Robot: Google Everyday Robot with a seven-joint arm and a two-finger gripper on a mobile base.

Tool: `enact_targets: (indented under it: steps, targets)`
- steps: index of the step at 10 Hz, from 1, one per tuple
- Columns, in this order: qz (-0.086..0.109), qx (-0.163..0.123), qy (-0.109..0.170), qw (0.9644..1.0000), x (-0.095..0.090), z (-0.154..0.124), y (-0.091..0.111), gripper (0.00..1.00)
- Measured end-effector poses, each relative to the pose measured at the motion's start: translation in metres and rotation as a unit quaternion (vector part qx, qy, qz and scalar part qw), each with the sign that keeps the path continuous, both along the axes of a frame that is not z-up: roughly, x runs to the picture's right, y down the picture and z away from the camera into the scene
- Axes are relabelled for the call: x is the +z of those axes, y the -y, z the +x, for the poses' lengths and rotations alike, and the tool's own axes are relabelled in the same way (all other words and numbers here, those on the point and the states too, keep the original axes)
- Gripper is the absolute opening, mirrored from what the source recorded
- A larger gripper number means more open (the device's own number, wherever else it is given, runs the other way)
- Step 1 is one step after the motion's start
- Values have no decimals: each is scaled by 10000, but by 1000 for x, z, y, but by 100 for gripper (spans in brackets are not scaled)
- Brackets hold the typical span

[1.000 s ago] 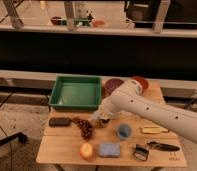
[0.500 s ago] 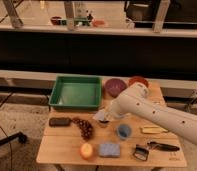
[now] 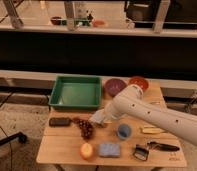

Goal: Place towel in metal cup

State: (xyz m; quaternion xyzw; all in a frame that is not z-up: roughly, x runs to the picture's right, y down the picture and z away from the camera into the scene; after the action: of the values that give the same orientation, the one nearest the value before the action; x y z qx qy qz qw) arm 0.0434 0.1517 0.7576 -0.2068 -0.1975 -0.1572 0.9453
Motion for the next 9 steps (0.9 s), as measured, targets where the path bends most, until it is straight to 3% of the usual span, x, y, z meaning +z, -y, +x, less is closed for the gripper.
enact_targets:
  steps: [3, 9]
  targets:
    - [-58, -60, 0, 10000, 5, -4, -3, 12]
    - [-146, 75, -271, 9995, 5, 28, -8, 12]
